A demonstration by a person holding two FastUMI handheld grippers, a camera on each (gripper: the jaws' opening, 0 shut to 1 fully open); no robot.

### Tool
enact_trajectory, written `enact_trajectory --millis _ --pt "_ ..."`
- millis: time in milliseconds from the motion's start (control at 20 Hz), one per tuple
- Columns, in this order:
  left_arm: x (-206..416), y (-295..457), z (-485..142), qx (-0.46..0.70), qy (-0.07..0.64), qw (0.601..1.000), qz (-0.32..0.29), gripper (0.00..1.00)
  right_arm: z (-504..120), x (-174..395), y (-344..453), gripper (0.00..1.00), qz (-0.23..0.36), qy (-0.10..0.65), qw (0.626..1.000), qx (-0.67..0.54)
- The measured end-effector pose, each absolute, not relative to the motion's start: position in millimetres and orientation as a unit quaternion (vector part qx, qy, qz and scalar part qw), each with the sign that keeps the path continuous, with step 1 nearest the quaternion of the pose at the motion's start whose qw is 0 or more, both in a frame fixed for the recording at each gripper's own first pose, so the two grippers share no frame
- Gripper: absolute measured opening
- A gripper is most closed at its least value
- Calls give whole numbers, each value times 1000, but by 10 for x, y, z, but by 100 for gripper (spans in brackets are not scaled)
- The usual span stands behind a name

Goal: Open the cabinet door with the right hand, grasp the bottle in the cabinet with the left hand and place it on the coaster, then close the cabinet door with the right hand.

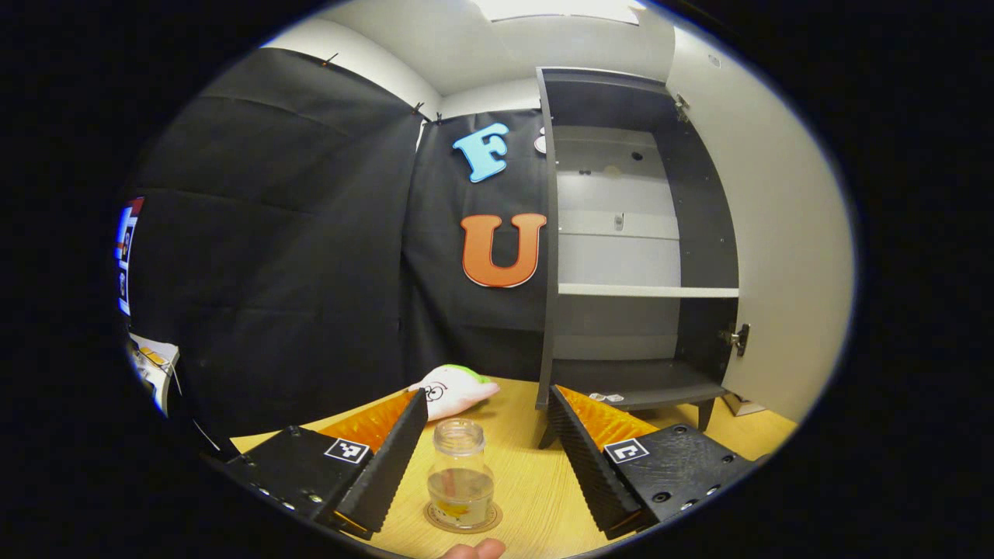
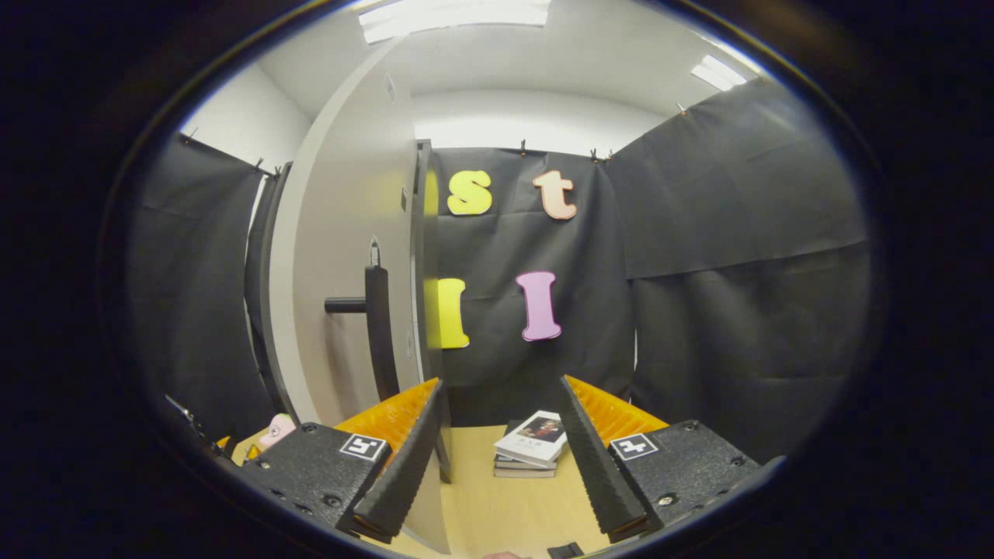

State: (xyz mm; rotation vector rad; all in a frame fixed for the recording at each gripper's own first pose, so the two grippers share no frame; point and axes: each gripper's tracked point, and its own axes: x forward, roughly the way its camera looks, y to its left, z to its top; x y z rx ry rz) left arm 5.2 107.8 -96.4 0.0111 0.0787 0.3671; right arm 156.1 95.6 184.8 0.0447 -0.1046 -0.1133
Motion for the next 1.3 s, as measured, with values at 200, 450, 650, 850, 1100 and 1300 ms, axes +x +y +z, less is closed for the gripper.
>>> enact_trajectory --millis 200,450,650,850,1100,1300 --pt "135 851 -545 8 35 990 133 95 1871 1558 953 90 -48 -69 996 22" --pt "140 584 -136 10 41 994 97 95 1844 1595 954 90 -23 -88 994 53" --pt "147 341 108 9 37 996 76 95 1842 1620 964 90 5 -97 993 72" --pt "171 112 276 19 34 997 61 95 1859 1627 981 90 23 -98 992 80" --pt "111 41 361 25 38 997 59 95 1897 1647 1074 89 49 -91 993 61" --pt "76 -22 338 28 36 998 53 95 1910 1633 1254 89 73 -104 990 55"
